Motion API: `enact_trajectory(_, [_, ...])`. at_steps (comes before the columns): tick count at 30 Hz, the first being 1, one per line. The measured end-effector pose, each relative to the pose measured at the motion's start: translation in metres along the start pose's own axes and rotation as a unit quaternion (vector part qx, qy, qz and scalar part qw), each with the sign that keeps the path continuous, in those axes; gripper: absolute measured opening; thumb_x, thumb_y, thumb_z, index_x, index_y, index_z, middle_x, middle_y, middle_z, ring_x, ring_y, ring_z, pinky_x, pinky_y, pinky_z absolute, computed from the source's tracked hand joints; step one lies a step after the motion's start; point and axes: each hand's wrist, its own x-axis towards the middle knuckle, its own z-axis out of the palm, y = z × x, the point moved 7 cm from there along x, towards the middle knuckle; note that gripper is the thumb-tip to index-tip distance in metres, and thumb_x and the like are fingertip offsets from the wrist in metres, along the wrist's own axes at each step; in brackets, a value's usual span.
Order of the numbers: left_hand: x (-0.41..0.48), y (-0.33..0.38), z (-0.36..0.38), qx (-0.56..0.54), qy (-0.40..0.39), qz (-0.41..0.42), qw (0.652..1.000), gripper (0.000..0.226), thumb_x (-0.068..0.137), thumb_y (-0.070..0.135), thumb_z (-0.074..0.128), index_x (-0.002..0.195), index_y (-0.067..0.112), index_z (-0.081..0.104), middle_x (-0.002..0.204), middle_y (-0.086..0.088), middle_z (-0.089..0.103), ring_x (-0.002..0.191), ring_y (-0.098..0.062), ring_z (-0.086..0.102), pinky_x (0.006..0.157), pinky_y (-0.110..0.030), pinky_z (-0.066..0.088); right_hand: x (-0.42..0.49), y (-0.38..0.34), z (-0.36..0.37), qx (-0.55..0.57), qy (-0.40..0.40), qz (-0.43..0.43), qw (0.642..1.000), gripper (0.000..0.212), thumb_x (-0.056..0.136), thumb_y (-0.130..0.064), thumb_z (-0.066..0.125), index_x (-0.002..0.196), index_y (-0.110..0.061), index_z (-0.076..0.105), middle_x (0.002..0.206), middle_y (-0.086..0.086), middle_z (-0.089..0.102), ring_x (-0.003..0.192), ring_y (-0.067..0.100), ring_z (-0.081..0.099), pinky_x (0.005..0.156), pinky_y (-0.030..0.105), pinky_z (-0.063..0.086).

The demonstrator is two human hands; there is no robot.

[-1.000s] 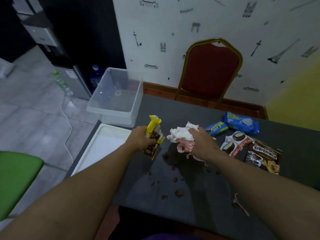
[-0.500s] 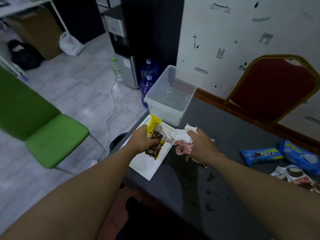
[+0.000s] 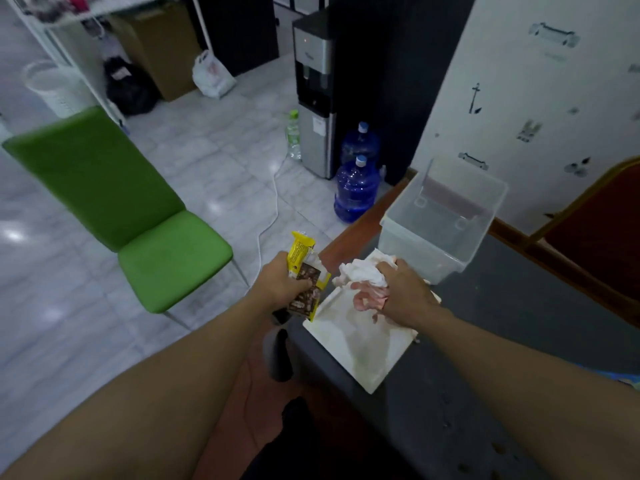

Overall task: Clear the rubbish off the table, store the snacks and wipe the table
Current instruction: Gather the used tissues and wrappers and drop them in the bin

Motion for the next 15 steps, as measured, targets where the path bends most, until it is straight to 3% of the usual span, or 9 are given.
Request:
enact_trajectory(4, [0.024, -0.019, -0.028, 0.001, -0.002, -0.011, 1.0, 0.048, 0.078, 0.027, 0.079, 0.112, 0.01, 0.049, 0.107, -0.011, 0.063, 0.098, -0.028, 0.06, 0.079, -0.037, 0.048, 0.03, -0.028, 0.001, 0.02, 0.004, 0.016, 1.0, 0.09, 0.072, -0.062, 0.081, 0.146, -0.026, 0.045, 0.135, 0.01, 0.051, 0.121, 0.029, 0.057, 0.099, 0.037, 0.048])
enact_trajectory(9, [0.057, -0.038, -0.061, -0.008, 0.006, -0.014, 1.0, 0.047, 0.077, 0.026, 0.08, 0.11, 0.012, 0.049, 0.105, -0.01, 0.062, 0.098, -0.029, 0.06, 0.076, -0.035, 0.047, 0.067, -0.056, 0.004, 0.032, 0.003, 0.018, 0.999, 0.079, 0.079, -0.056, 0.075, 0.145, -0.024, 0.047, 0.134, 0.015, 0.049, 0.117, 0.033, 0.058, 0.098, 0.037, 0.048])
enact_trajectory(15, [0.083, -0.047, -0.078, -0.016, 0.011, -0.024, 1.0, 0.045, 0.081, 0.023, 0.079, 0.112, 0.01, 0.049, 0.101, -0.004, 0.057, 0.094, -0.024, 0.055, 0.074, -0.032, 0.04, 0.107, -0.075, 0.007, 0.018, -0.005, 0.01, 1.0, 0.074, 0.085, -0.043, 0.075, 0.149, -0.026, 0.041, 0.143, 0.012, 0.043, 0.126, 0.032, 0.052, 0.106, 0.042, 0.045])
